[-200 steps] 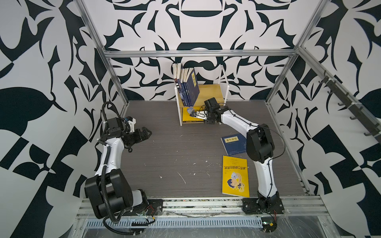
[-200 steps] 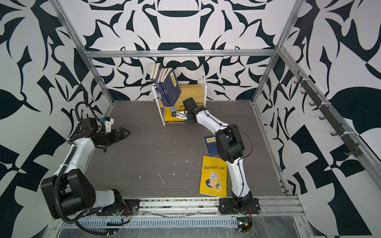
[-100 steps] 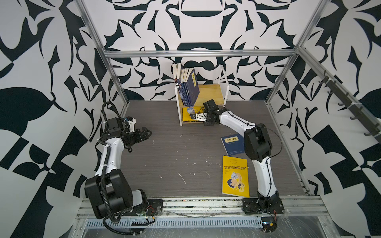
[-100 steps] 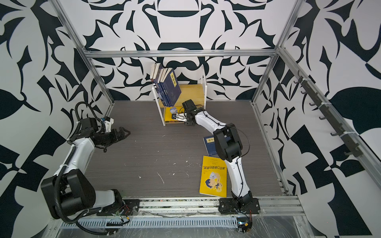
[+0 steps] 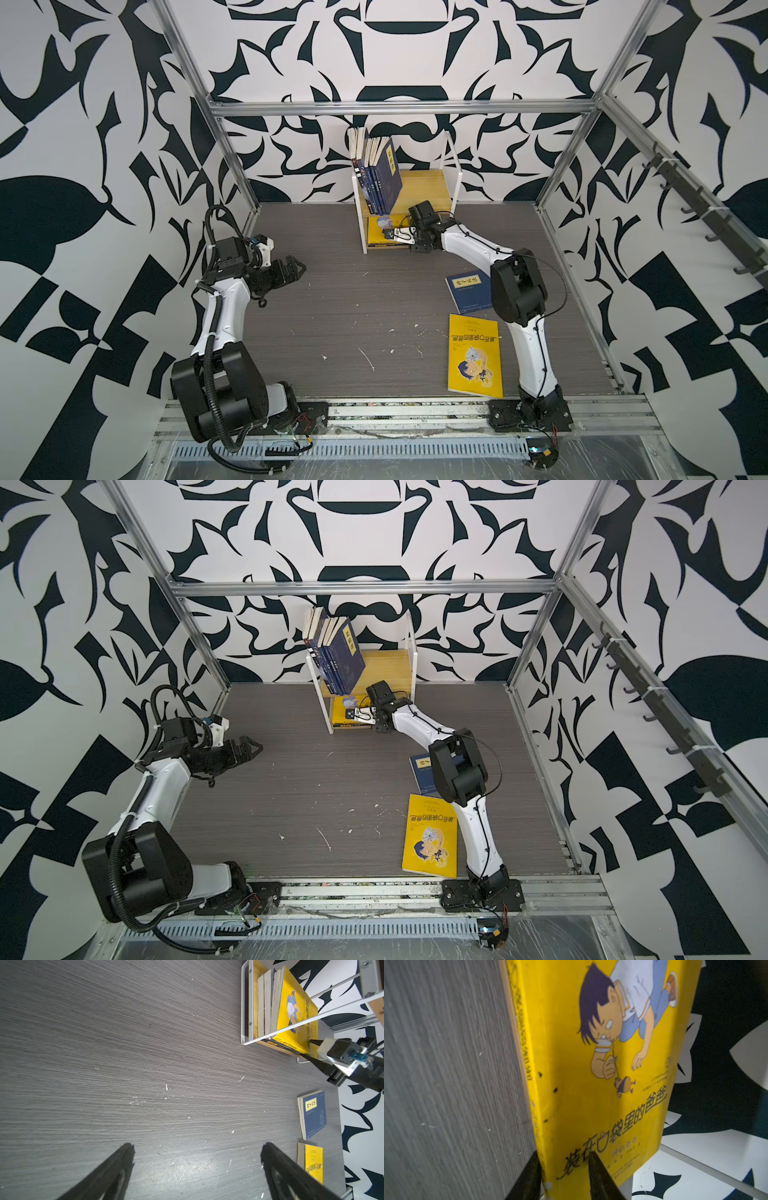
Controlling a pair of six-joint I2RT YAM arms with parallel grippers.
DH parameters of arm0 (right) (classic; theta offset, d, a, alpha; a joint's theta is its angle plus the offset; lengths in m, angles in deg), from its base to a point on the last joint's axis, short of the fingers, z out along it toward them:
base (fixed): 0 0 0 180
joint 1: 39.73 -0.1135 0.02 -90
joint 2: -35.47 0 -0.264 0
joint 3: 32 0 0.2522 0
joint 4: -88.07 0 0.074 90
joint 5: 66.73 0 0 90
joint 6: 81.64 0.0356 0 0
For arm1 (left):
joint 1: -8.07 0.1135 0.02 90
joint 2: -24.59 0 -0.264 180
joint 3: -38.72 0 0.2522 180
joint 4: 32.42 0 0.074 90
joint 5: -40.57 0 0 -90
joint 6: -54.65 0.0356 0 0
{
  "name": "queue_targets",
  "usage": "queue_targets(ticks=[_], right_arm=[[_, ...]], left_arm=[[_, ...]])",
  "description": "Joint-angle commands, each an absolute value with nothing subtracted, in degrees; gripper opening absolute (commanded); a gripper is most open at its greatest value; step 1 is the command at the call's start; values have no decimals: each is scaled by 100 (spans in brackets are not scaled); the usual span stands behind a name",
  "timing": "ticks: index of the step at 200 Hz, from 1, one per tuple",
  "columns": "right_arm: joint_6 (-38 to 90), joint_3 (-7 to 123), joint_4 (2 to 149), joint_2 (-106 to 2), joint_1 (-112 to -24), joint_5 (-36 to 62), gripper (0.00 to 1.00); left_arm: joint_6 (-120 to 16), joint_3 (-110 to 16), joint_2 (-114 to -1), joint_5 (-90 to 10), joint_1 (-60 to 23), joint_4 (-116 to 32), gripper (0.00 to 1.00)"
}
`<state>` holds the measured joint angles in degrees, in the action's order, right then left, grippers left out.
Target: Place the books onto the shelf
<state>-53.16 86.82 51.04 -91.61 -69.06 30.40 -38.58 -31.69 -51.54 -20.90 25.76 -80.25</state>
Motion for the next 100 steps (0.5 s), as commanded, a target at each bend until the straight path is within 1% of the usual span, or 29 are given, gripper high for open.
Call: queue_targets(ticks=[1,50,100], right_arm=[[-5315,8891,5258,-9022,-6891,3048,42],[-5435,8856,5131,-8833,-6880,3099,43],[-5527,8788,5126,-8821,-6821,3133,42]], left_arm=[[-3891,-3151,-5035,-1975,2615,-8070,100],[-3891,-3148,-5055,-1970,2609,-8059,100],[-3888,-3148,-5046,-1971,2609,-8054,100]])
